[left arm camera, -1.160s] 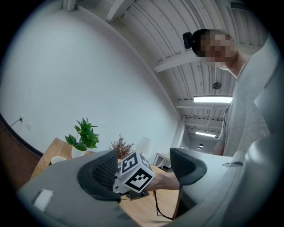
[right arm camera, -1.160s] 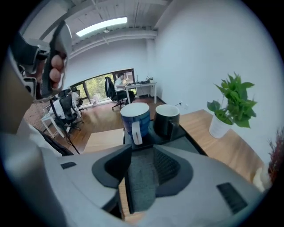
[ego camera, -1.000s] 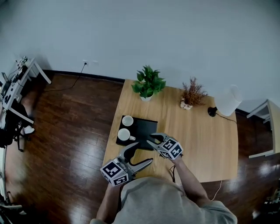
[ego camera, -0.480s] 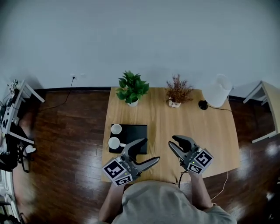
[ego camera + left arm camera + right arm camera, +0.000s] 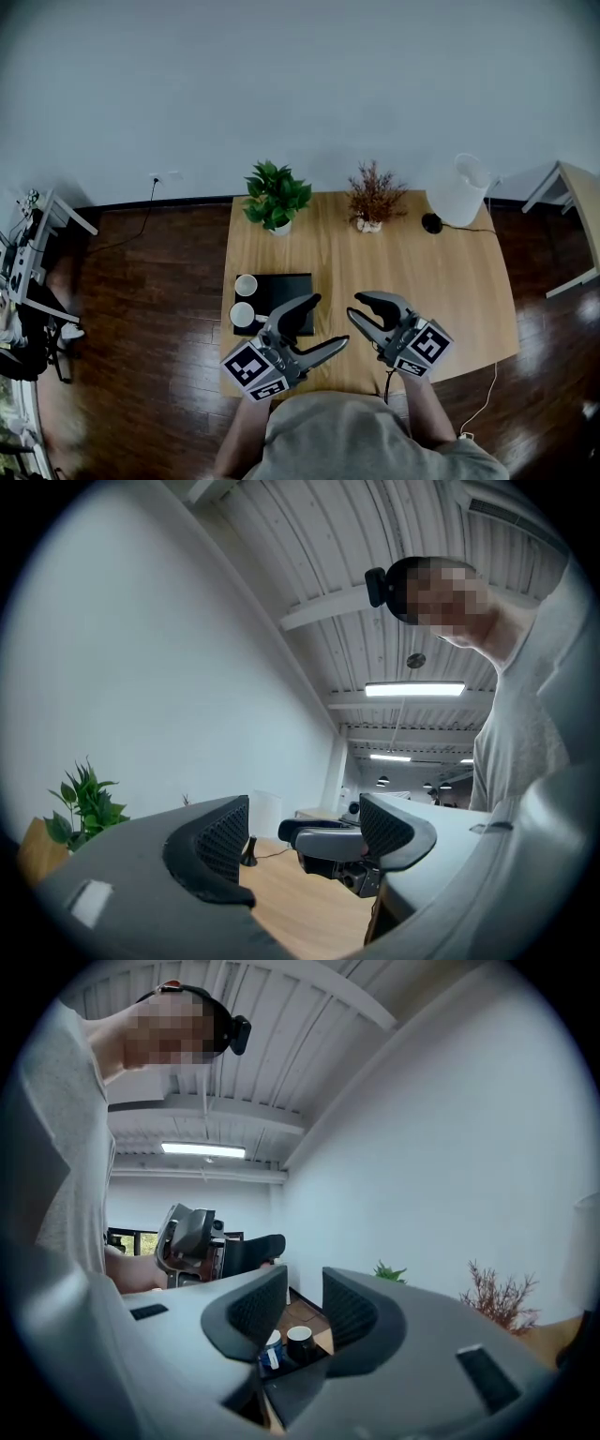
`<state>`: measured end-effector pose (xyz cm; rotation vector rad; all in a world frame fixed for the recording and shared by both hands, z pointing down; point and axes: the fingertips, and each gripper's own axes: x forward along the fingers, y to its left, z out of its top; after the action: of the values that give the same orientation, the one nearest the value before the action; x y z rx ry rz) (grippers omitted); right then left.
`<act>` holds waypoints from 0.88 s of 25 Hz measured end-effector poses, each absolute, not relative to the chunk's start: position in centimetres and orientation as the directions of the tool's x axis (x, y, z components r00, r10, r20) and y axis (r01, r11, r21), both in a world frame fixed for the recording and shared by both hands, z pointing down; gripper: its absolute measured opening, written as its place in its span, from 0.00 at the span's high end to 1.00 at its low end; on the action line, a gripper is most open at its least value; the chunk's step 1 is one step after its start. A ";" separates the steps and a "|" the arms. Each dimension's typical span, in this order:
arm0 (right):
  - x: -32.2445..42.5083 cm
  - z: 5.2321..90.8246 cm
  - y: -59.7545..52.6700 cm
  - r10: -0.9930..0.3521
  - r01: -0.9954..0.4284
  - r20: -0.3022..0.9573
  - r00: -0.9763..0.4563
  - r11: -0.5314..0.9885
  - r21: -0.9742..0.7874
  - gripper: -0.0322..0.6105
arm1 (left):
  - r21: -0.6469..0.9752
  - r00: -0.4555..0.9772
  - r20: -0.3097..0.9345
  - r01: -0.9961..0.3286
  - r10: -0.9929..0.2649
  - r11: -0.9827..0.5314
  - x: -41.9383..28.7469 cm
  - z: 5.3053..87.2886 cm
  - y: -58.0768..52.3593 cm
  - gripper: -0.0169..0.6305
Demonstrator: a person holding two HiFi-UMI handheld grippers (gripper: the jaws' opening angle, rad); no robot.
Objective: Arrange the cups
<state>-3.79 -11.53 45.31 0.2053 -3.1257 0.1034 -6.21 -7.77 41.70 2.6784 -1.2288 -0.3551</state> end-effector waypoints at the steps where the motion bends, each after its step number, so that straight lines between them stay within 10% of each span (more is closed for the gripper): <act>1: -3.8 45.2 -11.5 -0.130 -0.130 0.009 -0.992 0.989 -0.064 0.78 | 0.252 0.630 -0.144 -0.722 -0.763 -0.644 -6.2 41.7 -7.8 0.43; 22: -4.9 43.3 -9.9 -0.091 -0.091 0.008 -0.996 0.996 -0.024 0.78 | 0.197 0.589 -0.197 -0.759 -0.784 -0.620 -7.1 39.4 -7.0 0.44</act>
<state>-4.86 -9.87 43.28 0.1432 -3.1307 0.0378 -7.10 -7.05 39.43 2.7174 -1.3234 -0.4059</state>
